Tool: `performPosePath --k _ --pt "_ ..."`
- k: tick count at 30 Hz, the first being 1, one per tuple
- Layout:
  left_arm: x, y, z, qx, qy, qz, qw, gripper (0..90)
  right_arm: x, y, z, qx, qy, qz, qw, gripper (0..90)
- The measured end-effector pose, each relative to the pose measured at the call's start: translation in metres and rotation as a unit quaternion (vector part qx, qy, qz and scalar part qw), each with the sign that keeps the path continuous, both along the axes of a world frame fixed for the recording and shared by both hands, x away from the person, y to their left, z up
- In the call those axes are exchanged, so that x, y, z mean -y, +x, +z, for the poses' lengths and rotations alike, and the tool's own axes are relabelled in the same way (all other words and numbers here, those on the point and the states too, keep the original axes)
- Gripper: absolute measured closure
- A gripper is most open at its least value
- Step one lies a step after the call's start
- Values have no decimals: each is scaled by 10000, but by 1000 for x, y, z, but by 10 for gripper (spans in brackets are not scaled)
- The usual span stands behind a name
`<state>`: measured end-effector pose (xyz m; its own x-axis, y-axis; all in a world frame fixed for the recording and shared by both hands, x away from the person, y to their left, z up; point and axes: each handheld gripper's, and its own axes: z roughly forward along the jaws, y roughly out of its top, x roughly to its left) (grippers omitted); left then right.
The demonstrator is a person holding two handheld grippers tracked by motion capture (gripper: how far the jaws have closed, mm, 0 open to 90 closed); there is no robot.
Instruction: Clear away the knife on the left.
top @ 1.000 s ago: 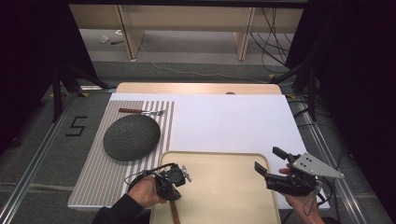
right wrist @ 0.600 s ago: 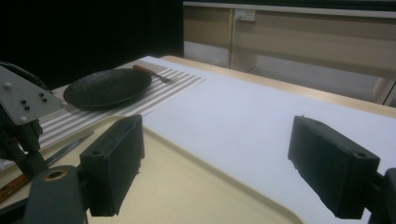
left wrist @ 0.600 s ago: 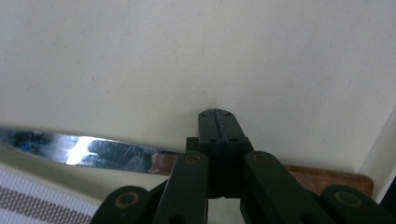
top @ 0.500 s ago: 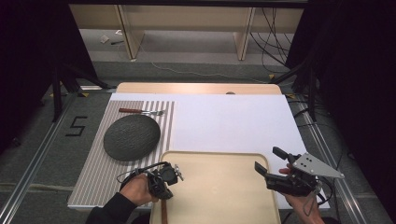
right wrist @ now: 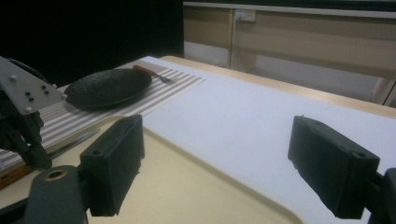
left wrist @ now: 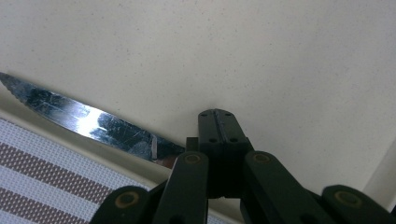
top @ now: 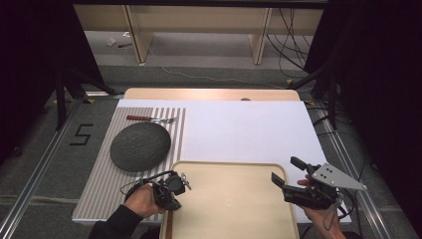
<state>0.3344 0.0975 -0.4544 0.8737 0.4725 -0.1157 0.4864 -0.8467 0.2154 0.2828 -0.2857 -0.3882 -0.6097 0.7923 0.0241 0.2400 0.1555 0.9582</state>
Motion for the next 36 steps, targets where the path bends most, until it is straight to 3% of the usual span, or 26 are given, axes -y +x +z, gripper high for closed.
performPosePath --k 6,10,13,18,25,31,36 --pt "-3 0 3 7 -282 187 9994 767 0 0 0 -2 0 2 10000 193" --pt "-3 1 4 50 -405 314 9987 625 0 0 0 0 0 2 10000 194" --pt "-3 2 5 122 -523 451 9975 528 0 0 0 1 0 3 10000 193" --pt "-5 2 11 253 -788 626 9946 449 0 0 0 2 2 5 10000 193" --pt "-3 3 14 260 -992 766 9918 315 0 0 0 0 2 5 10000 193" --pt "-2 2 20 421 -1307 910 9863 191 0 0 0 -4 1 6 10000 193" --pt "-4 1 26 713 -1591 1009 9795 153 0 0 0 2 0 9 10000 193"
